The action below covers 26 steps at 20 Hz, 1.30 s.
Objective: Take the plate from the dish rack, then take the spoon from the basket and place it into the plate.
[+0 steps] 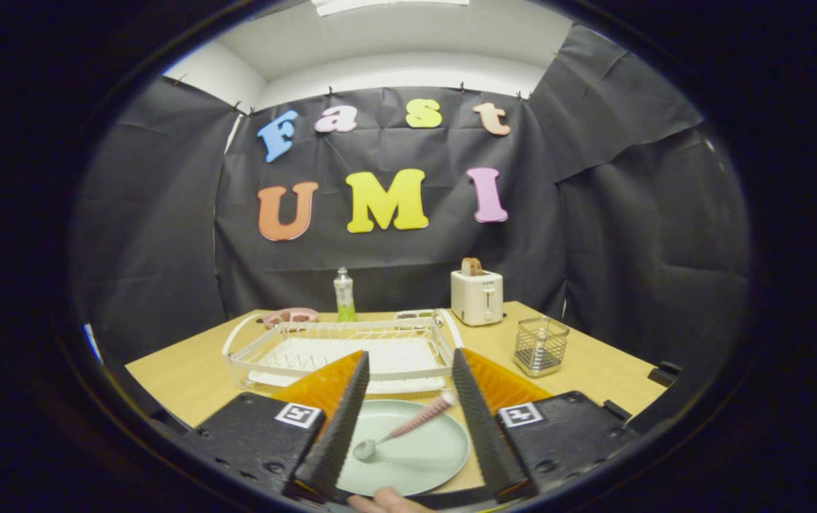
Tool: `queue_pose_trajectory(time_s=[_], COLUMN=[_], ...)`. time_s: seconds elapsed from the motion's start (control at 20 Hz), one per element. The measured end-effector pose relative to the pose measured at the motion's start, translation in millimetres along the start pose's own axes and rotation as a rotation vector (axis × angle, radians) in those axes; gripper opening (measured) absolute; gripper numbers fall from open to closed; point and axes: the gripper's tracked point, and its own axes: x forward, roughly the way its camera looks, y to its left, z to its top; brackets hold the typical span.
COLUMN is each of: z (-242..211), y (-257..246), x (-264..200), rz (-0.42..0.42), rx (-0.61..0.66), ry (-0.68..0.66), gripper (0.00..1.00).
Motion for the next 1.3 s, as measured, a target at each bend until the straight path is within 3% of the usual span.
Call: queue_pose_trajectory(time_s=[0.05, 0.3, 0.6, 0.75, 0.95, 1.15, 1.3], z=[6, 28, 52, 46, 54, 53, 58], y=[-3, -18, -24, -16, -32, -29, -38], x=[-6, -31, -64, -77, -82, -85, -86], rz=[0.007, 0.006, 0.011, 0.068, 0.03, 0.067, 0.049], rx=[-0.001, -0.033, -0.054, -0.019, -0.017, 0.012, 0.017], ry=[0.0, 0.009, -0.001, 0.055, 0.042, 0.07, 0.056], gripper=[0.96, 1.0, 1.0, 1.0, 1.0, 1.0, 1.0])
